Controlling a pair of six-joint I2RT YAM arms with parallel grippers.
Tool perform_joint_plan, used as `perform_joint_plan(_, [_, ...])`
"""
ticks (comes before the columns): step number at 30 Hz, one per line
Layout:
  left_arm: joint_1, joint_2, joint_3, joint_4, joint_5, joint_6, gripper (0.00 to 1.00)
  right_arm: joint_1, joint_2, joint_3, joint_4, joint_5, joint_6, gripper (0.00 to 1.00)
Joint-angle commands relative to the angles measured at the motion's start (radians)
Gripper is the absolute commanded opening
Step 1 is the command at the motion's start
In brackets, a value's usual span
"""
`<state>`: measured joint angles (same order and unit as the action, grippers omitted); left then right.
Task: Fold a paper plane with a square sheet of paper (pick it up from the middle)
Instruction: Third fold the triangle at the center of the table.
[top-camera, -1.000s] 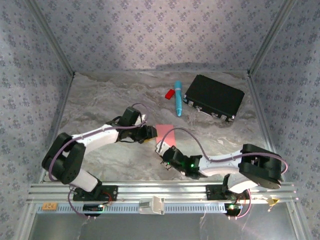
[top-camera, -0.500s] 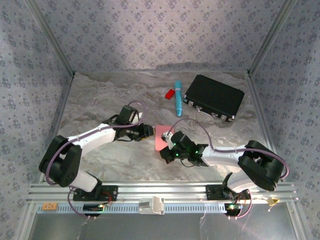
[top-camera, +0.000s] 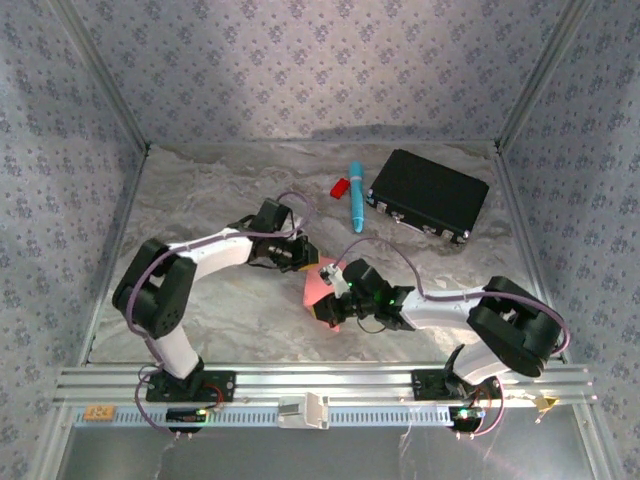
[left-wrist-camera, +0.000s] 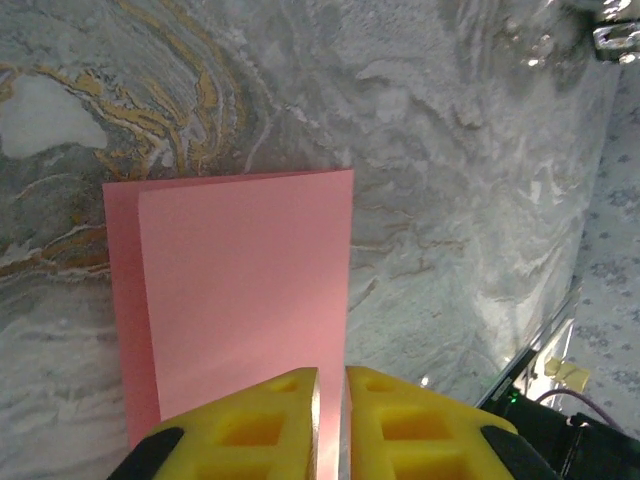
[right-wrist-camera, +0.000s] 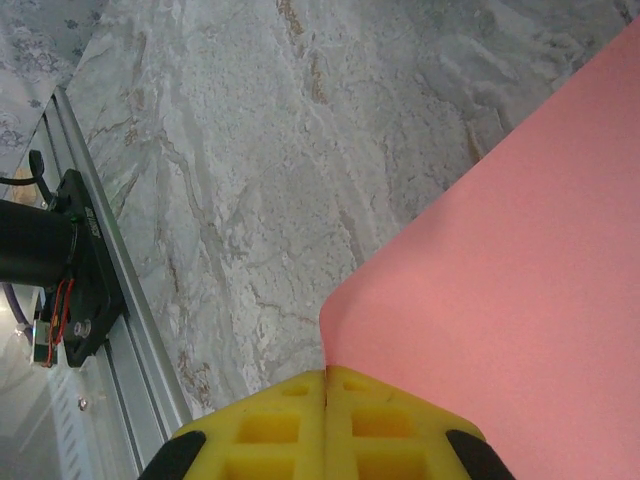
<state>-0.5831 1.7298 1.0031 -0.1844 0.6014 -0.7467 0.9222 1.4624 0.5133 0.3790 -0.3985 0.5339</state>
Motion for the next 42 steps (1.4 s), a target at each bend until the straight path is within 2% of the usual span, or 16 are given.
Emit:
perform_joint_plan(1, [-0.021, 0.065, 0.054, -0.031, 0.025, 0.052, 0.12, -0.007, 0.021, -0.001, 0.031, -0.025, 0.018, 0.02])
perform_joint_plan(8, [-0.026, 0.191, 0.101, -0.062, 0.003, 0.1, 0.11, -0.017, 0.042, -0.001, 0.04, -0.033, 0.021, 0.02])
perform_joint_plan(16, [-0.031, 0.242, 0.081, -0.112, -0.061, 0.143, 0.08, -0.042, 0.042, -0.006, 0.011, 0.013, 0.022, 0.02])
perform_joint_plan(26, [-0.031, 0.225, 0.066, -0.11, -0.074, 0.136, 0.07, -0.109, 0.03, -0.017, -0.049, 0.055, -0.001, 0.02])
perform_joint_plan(42, [-0.035, 0.168, 0.035, -0.097, -0.098, 0.097, 0.07, -0.126, 0.027, -0.009, -0.116, 0.118, -0.011, 0.02])
